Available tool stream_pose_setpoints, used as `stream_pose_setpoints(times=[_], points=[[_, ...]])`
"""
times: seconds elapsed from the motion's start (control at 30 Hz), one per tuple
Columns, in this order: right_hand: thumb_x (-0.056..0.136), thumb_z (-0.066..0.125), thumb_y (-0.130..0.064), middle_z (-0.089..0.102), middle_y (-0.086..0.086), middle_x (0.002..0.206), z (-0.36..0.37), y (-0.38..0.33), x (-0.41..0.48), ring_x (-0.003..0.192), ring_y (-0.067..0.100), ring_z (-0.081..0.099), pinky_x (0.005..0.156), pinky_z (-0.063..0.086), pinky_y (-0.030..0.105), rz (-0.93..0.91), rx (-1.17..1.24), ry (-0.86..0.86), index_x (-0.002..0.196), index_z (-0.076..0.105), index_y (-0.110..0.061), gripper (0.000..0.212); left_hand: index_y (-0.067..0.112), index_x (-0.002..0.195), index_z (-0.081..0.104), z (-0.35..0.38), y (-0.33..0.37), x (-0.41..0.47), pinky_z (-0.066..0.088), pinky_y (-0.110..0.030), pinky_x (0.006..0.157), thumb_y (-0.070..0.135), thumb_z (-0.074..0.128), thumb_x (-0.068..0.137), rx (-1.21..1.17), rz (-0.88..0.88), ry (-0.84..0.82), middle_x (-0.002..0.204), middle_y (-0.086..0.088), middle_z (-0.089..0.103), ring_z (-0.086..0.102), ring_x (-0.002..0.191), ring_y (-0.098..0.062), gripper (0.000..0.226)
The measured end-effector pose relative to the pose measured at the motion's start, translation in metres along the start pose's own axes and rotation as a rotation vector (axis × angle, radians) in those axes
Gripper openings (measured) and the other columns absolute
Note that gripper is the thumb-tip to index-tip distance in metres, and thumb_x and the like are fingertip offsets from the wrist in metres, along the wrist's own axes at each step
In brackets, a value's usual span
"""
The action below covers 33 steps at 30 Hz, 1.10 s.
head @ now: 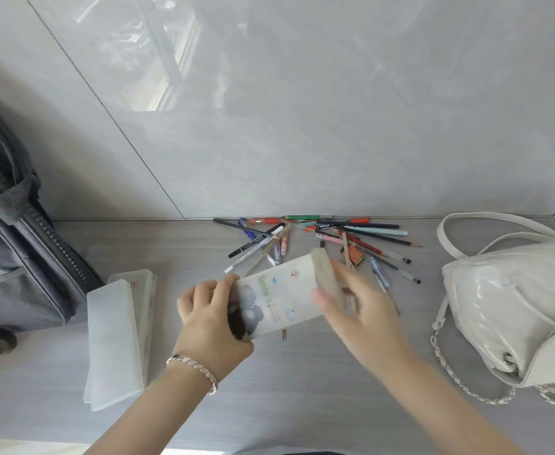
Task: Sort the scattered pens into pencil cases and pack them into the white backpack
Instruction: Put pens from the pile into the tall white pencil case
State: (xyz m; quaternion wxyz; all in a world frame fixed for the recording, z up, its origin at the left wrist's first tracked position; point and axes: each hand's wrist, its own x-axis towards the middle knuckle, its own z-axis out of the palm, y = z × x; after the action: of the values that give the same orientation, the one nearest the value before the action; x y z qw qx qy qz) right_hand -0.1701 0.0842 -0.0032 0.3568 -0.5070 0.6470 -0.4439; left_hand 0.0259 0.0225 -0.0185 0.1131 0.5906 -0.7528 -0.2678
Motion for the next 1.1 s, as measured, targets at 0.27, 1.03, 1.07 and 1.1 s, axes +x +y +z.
stream_pose_setpoints(times=[0.27, 1.03, 1.07, 1.1], points=[[0.082, 0.061, -0.046, 0.036, -0.035, 0.123, -0.026, 0.020, 0.014, 0.117, -0.024, 0.029, 0.095, 0.022, 0.001, -0.059, -0.291, -0.351, 0.115, 0.047, -0.052, 0.036, 0.036, 0.115, 0.037, 0.000, -0.013, 0.009, 0.054, -0.045, 0.071, 0.012, 0.072, 0.050, 0.206, 0.178, 0.085, 0.113, -0.008, 0.052, 0.023, 0.112, -0.023, 0.078], [0.086, 0.062, -0.033, 0.060, -0.007, 0.103, -0.015, 0.037, -0.020, 0.102, 0.007, 0.059, 0.088, 0.047, 0.020, -0.470, -0.083, 0.171, 0.089, 0.070, -0.017, 0.019, 0.022, 0.114, 0.049, 0.003, 0.018, -0.009, 0.045, -0.040, 0.072, 0.012, 0.076, 0.050, 0.406, 0.576, 0.525, 0.117, 0.007, 0.048, 0.046, 0.109, -0.024, 0.070], [0.085, 0.063, -0.032, 0.060, -0.007, 0.102, -0.015, 0.037, -0.020, 0.101, 0.007, 0.060, 0.087, 0.048, 0.021, -0.479, -0.086, 0.192, 0.087, 0.070, -0.016, 0.018, 0.022, 0.114, 0.050, 0.003, 0.019, -0.010, 0.045, -0.040, 0.073, 0.010, 0.075, 0.051, 0.409, 0.592, 0.562, 0.117, 0.007, 0.049, 0.046, 0.108, -0.024, 0.069], [0.083, 0.064, -0.032, 0.060, -0.007, 0.101, -0.015, 0.036, -0.021, 0.101, 0.007, 0.061, 0.087, 0.048, 0.020, -0.485, -0.093, 0.217, 0.084, 0.071, -0.015, 0.018, 0.022, 0.113, 0.050, 0.002, 0.020, -0.010, 0.045, -0.041, 0.073, 0.008, 0.074, 0.052, 0.414, 0.610, 0.600, 0.116, 0.006, 0.049, 0.047, 0.107, -0.024, 0.067]])
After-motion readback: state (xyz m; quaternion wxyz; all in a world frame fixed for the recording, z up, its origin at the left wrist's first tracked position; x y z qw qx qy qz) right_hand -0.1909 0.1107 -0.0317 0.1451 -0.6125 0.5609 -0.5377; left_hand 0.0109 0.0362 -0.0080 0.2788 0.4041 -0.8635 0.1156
